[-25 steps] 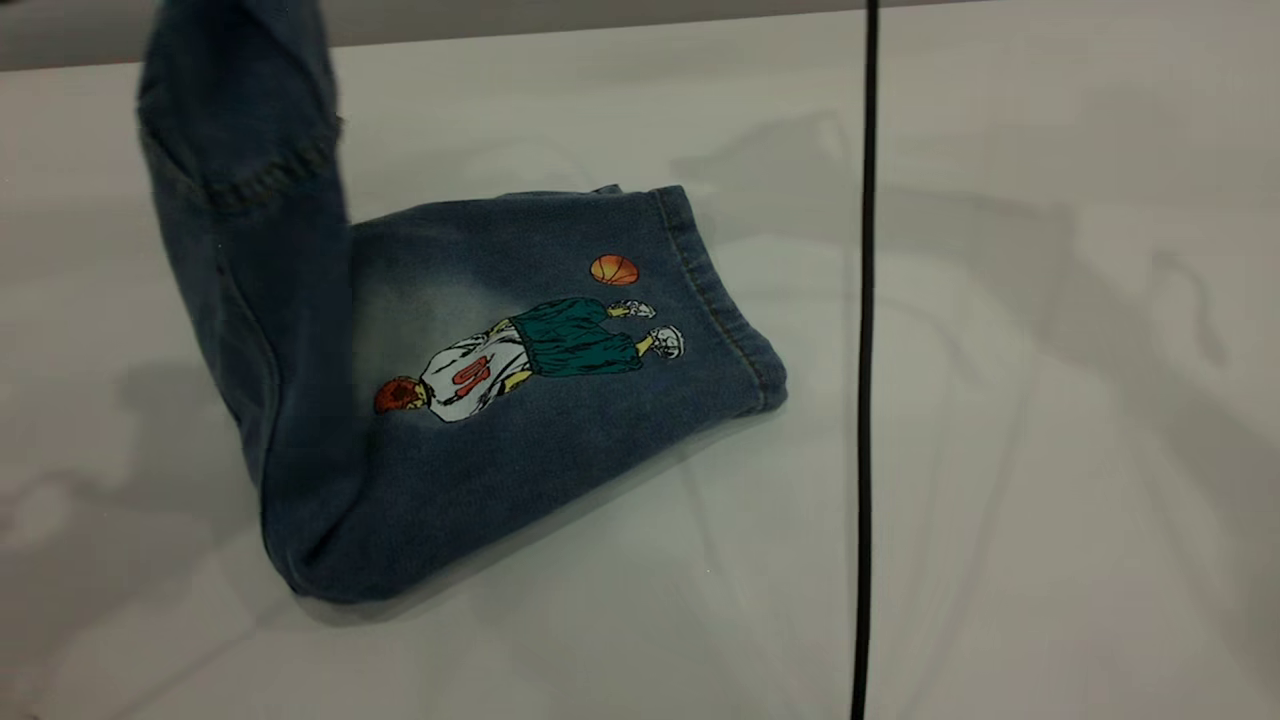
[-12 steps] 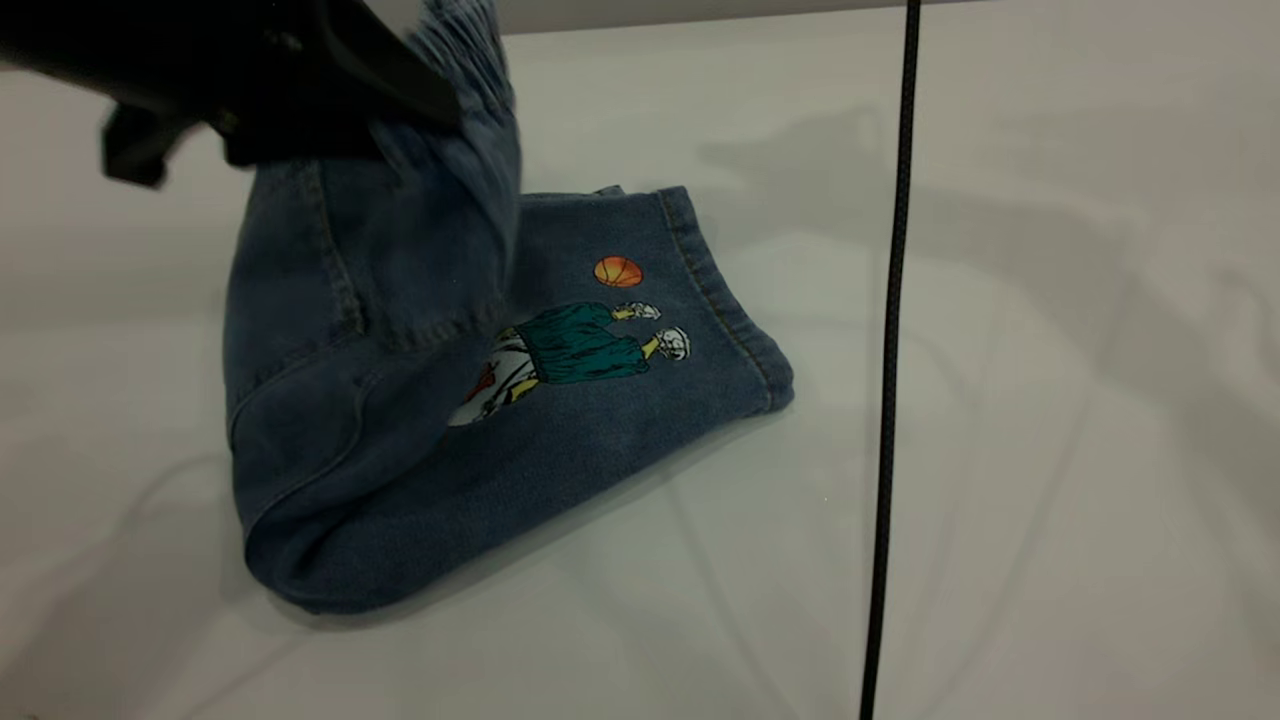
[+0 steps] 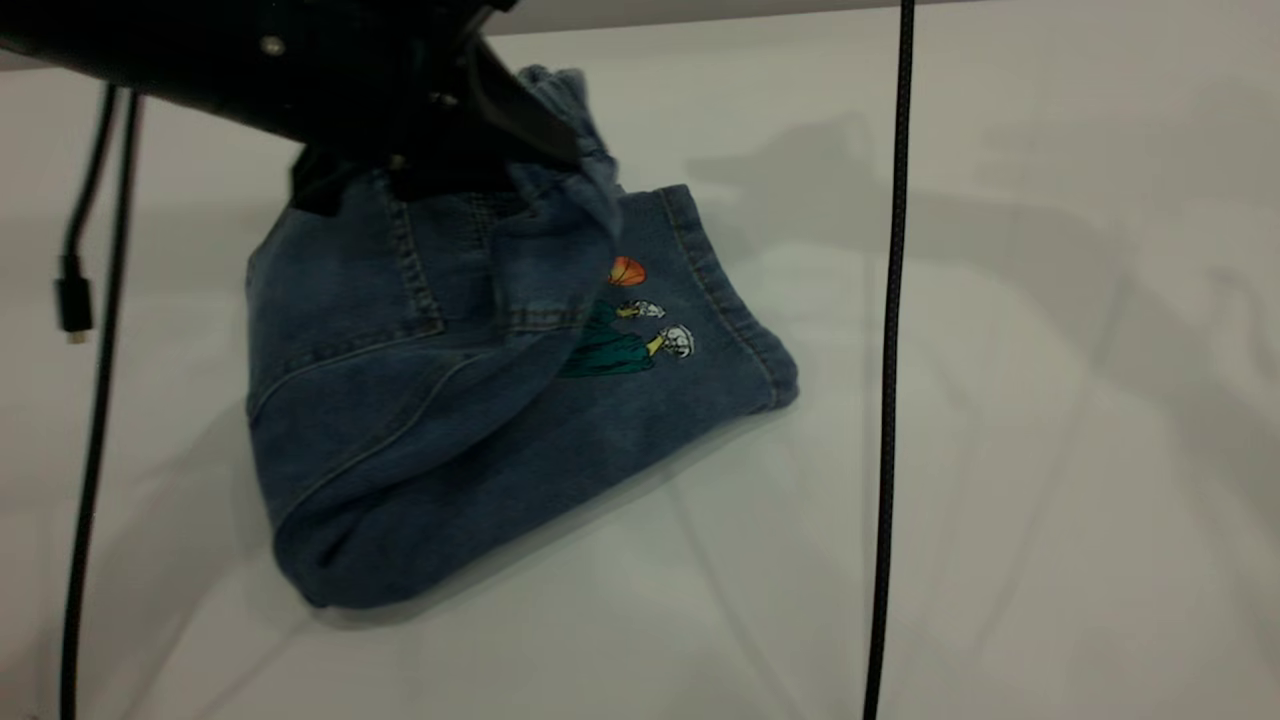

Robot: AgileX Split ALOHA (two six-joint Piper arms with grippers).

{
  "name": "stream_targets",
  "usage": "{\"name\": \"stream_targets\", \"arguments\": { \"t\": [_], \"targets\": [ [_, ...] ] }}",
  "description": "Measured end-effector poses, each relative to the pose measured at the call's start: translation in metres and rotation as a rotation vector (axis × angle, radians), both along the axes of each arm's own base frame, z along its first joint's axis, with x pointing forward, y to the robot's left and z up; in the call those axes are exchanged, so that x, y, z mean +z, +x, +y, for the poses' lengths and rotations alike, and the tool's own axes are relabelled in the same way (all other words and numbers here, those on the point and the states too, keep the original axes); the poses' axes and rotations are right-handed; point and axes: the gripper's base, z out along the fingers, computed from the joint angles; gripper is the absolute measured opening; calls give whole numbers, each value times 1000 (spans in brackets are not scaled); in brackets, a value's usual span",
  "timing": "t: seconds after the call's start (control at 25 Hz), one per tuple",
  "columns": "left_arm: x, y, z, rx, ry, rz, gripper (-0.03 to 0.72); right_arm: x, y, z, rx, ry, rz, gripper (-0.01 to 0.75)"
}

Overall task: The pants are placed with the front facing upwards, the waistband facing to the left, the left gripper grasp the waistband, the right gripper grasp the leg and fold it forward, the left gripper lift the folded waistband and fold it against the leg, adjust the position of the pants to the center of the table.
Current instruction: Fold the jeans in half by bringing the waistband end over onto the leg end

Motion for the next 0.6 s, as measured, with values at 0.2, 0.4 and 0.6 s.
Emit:
{"name": "stream_targets", "arguments": {
  "t": [0.2,0.4,0.6],
  "targets": [
    [-4,0,-1,-38,-17,14,313,-1,5,-3,-41,-26,-38,476],
    [7,-3,5,-118,-25,-22,472,-6,11,-23,-63,-100,-42,476],
    [37,5,34,-73,-32,-118,496,-6,19,-48,-113,-106,-31,476]
  ]
}}
